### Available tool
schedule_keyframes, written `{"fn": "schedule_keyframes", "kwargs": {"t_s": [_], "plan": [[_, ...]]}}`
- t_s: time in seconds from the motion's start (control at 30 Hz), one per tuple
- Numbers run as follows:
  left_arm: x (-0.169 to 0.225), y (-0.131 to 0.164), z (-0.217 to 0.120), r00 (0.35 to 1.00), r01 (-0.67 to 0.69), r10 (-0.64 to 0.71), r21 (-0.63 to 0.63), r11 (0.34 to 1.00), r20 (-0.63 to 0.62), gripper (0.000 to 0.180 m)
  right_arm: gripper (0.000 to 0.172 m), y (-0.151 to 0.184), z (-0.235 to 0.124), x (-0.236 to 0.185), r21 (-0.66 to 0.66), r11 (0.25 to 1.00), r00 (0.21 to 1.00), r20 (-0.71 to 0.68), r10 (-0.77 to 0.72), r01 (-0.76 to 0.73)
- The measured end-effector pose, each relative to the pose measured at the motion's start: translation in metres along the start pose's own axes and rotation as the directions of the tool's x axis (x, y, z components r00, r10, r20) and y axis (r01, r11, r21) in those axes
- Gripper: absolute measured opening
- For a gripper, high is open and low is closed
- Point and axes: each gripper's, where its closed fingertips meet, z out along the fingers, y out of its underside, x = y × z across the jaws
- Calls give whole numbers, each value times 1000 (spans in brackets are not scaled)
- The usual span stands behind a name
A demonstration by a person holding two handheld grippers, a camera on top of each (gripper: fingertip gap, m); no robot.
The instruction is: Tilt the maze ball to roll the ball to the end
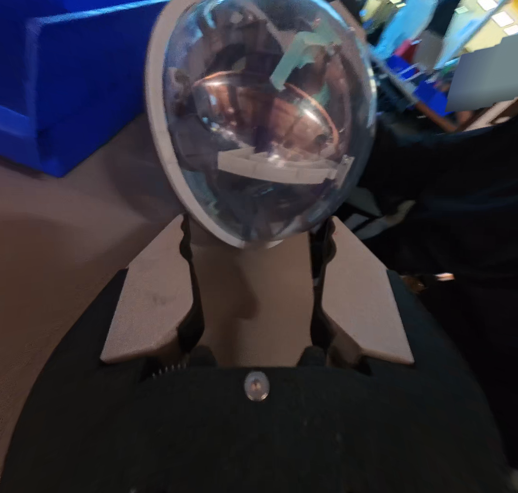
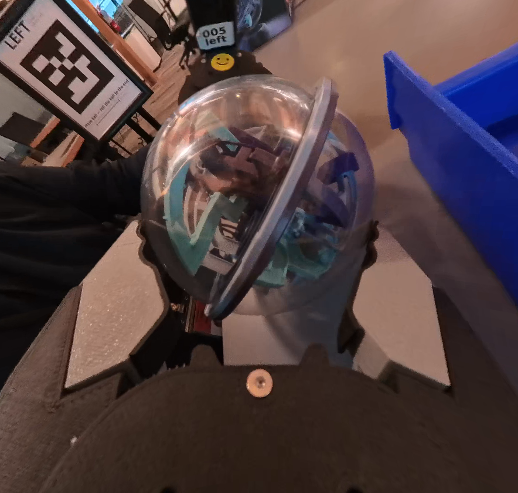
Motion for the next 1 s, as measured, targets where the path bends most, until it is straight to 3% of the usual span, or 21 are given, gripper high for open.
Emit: {"fn": "schedule_keyframes", "kwargs": {"t_s": [0.03, 0.23, 0.33, 0.47, 0.57, 0.63, 0.77, 1.0], "plan": [[1, -2, 2, 999, 19, -18, 1, 1000, -31, 100, 148, -1, 0, 1, 11, 1000, 1000, -4, -4, 4], [-3, 5, 3, 997, -73, 74, -60, 996, 21, 92, 137, -13, -15, 11, 37, 997, 997, -29, -68, 69], [8, 0, -5, 995, -72, 71, -8, 997, -66, 79, 129, -13, -29, 11, 39, 997, 998, 14, -63, 62], [-17, -11, -11, 999, 19, -18, 35, 999, -28, 88, 127, -14, -34, 17, 64, 998, 998, 60, -13, 9], [-25, -28, -11, 994, 70, -60, 107, 992, -91, 87, 122, -18, -36, 22, 88, 996, 998, 57, -16, 11], [-22, -30, -2, 983, 104, -91, 76, 992, -159, 96, 121, -20, -36, 25, 91, 996, 998, 53, -26, 21], [-24, -18, 13, 990, 65, -68, -28, 997, -127, 97, 120, -27, -39, 25, 105, 994, 999, 43, -33, 29], [-22, -21, 10, 986, 81, -82, -6, 997, -143, 90, 123, -20, -57, 28, 101, 995, 1000, -29, -7, 10]]}}
